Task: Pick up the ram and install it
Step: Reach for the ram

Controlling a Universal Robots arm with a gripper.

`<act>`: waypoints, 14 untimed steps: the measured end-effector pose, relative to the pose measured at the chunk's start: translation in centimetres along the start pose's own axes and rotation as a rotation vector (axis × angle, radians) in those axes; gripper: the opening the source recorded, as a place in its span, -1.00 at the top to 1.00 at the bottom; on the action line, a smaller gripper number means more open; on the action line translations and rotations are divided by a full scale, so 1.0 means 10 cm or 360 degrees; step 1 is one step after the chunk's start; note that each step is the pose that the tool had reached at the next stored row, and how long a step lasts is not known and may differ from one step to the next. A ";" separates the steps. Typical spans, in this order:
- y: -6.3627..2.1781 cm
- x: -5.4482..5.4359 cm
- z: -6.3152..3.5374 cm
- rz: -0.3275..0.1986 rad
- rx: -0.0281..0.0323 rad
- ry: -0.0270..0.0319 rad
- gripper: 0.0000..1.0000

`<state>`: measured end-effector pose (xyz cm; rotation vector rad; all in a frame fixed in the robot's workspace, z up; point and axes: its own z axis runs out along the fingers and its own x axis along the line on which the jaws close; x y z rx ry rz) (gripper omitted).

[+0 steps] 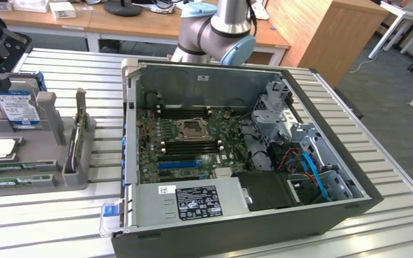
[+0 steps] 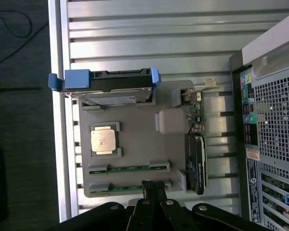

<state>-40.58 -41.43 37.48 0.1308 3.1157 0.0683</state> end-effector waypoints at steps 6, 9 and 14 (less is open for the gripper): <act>-0.101 -0.01 -0.005 0.0000 0.00000 0.00004 0.79; -0.151 -0.02 -0.007 0.0000 0.00001 0.00007 0.79; -0.222 -0.02 -0.010 0.0000 0.00003 0.00010 0.79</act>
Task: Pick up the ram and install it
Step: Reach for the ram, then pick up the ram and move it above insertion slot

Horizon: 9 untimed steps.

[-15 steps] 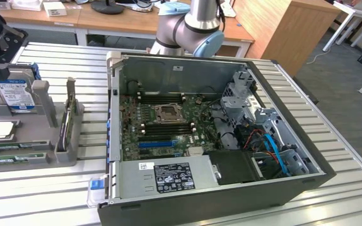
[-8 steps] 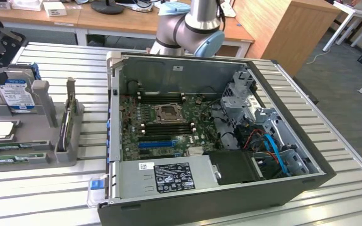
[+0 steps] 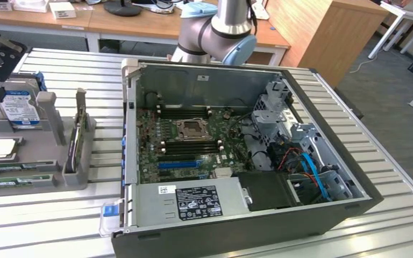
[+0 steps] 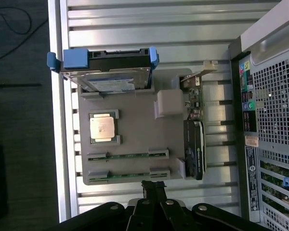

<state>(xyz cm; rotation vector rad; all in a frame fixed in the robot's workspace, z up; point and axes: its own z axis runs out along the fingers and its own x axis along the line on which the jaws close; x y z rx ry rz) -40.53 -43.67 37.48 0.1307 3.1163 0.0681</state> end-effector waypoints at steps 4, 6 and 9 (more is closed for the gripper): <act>-0.004 0.00 0.000 0.0000 -0.00001 -0.00001 0.79; -0.004 0.00 0.000 0.0000 -0.00002 -0.00001 0.79; -0.004 0.00 0.000 0.0000 -0.00001 -0.00002 0.79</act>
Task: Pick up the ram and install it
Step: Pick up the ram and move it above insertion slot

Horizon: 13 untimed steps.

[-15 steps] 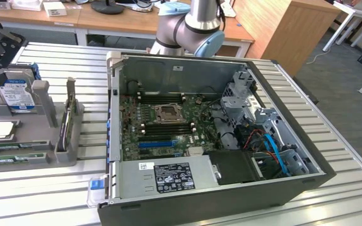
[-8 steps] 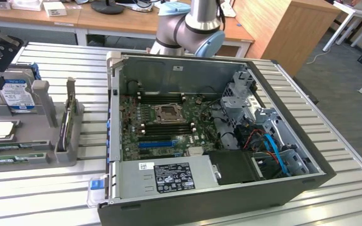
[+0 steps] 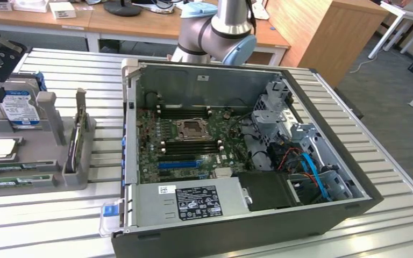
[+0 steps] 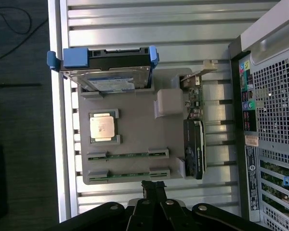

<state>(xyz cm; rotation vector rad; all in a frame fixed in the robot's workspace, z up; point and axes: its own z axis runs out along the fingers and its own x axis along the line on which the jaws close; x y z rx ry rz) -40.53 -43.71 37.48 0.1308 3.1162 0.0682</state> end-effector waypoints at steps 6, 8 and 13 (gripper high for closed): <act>0.000 0.00 0.000 -0.0004 0.00000 0.00002 0.79; 0.000 0.00 0.000 -0.0039 -0.00006 0.00019 0.79; 0.000 0.00 0.000 -0.0184 -0.00009 0.00081 0.79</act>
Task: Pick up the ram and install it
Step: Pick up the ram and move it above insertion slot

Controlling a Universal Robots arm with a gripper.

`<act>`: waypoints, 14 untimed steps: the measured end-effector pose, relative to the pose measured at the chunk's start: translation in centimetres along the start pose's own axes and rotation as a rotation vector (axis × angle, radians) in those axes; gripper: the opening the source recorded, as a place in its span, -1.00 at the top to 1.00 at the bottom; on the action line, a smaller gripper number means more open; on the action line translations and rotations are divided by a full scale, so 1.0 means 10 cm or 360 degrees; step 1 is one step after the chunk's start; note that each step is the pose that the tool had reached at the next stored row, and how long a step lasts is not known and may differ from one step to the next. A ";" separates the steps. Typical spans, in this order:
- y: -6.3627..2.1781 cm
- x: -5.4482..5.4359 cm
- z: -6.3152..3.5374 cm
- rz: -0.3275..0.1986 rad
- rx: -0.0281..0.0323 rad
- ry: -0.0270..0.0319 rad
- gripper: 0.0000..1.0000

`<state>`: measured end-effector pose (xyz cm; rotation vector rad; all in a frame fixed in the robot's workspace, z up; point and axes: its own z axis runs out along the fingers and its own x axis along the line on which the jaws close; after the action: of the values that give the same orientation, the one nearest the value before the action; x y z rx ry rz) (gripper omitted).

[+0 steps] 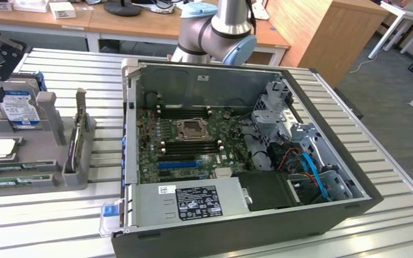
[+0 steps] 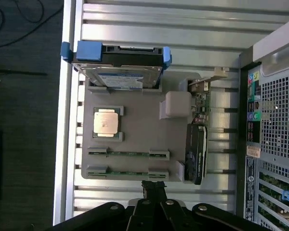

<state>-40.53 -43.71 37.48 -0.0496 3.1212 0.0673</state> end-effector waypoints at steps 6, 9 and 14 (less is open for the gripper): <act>0.000 0.00 0.001 -0.0172 -0.00001 0.00073 0.79; 0.000 0.00 0.001 -0.0260 0.00000 0.00112 0.79; 0.000 0.00 0.002 -0.0404 0.00020 0.00178 0.79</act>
<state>-40.53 -43.71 37.46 -0.4456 3.0956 0.0609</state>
